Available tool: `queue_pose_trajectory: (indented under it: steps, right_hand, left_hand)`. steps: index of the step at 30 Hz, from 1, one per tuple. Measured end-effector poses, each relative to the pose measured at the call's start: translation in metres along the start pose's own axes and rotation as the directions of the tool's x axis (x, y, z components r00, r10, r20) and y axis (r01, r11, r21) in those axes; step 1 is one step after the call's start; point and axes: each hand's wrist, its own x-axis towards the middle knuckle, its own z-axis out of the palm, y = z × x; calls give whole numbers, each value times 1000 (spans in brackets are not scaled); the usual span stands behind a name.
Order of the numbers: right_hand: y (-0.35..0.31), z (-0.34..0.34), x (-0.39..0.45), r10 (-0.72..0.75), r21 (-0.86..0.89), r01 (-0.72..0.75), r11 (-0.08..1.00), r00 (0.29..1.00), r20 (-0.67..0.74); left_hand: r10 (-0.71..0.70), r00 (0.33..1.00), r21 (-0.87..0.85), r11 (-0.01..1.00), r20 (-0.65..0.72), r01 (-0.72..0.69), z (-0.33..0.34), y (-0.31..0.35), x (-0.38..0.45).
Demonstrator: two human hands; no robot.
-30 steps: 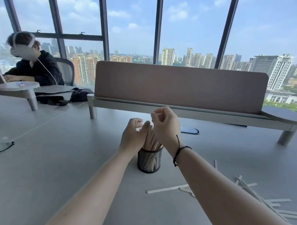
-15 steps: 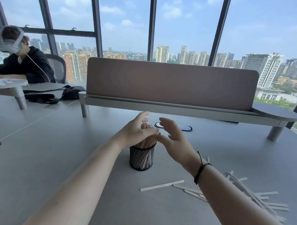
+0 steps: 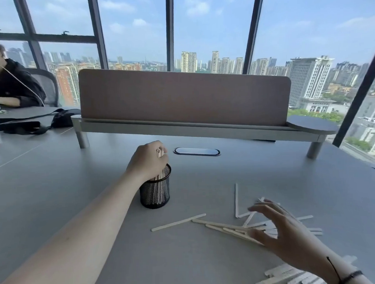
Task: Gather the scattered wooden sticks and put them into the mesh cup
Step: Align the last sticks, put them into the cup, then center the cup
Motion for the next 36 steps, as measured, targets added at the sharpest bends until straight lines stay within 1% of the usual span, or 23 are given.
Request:
queue_pose_trajectory:
  steps: [3,9,10,11,12,13,14,15,16,17,18,19,20,21,22,23,24,28,31,36]
  right_hand:
    - [11,-1,-17,-5,-48,7,999,999,46]
    - [6,2,-33,-41,-163,55,985,995,88]
    - [3,3,-33,-58,-174,71,982,995,82]
    - [1,5,-32,-70,-178,82,981,995,73]
    - [-1,6,-31,-79,-178,89,980,995,63]
    - [-2,8,-30,-84,-177,93,980,995,57]
    - [-3,9,-28,-90,-177,98,979,995,52]
    - [-3,10,-26,-97,-180,104,978,994,46]
    - [-4,10,-25,-101,-185,107,977,994,40]
    - [-4,11,-23,-103,-187,108,976,994,37]
    - [-5,11,-21,-99,-187,104,977,995,33]
    - [-5,12,-20,-91,-189,95,977,995,31]
    - [-6,13,-19,-77,-192,80,978,997,27]
    - [-6,14,-18,-55,-190,57,980,998,18]
    - [-7,15,-17,-29,-184,28,982,1000,1]
    - [-8,15,-15,0,-182,-3,983,1000,-16]
    - [-10,17,-14,27,-183,-32,983,999,-31]
    - [-15,21,-1,124,-147,-131,980,991,-56]
    - [-22,28,12,122,-131,-130,983,990,-68]
    - [-45,48,30,89,-100,-100,990,991,-103]
  left_hand:
    - [30,999,21,999,-32,-29,2,-1,-2]
    - [38,998,158,987,-45,-30,6,5,-3]
    - [67,995,198,979,-77,-51,5,10,-7]
    - [134,981,236,967,-138,-99,4,17,-12]
    - [233,950,263,949,-206,-176,4,26,-20]
    - [342,907,280,921,-247,-272,5,35,-31]
    - [447,858,288,881,-251,-375,8,44,-45]
    - [535,817,293,834,-217,-468,12,51,-61]
    - [601,786,298,784,-147,-544,20,53,-77]
    - [633,773,305,744,-38,-594,30,53,-94]
    - [605,789,315,733,106,-603,41,51,-111]
    - [506,821,335,751,263,-570,49,47,-124]
    - [365,840,363,779,401,-511,57,41,-135]
    - [235,832,383,802,503,-458,62,33,-144]
    - [158,813,393,814,560,-428,66,27,-151]
    - [126,805,392,823,580,-411,67,25,-155]
    - [123,806,379,835,579,-400,67,25,-156]
    - [168,783,296,862,599,-412,67,36,-159]
    - [201,760,244,870,618,-428,73,39,-160]
    - [225,789,149,917,572,-370,82,37,-147]
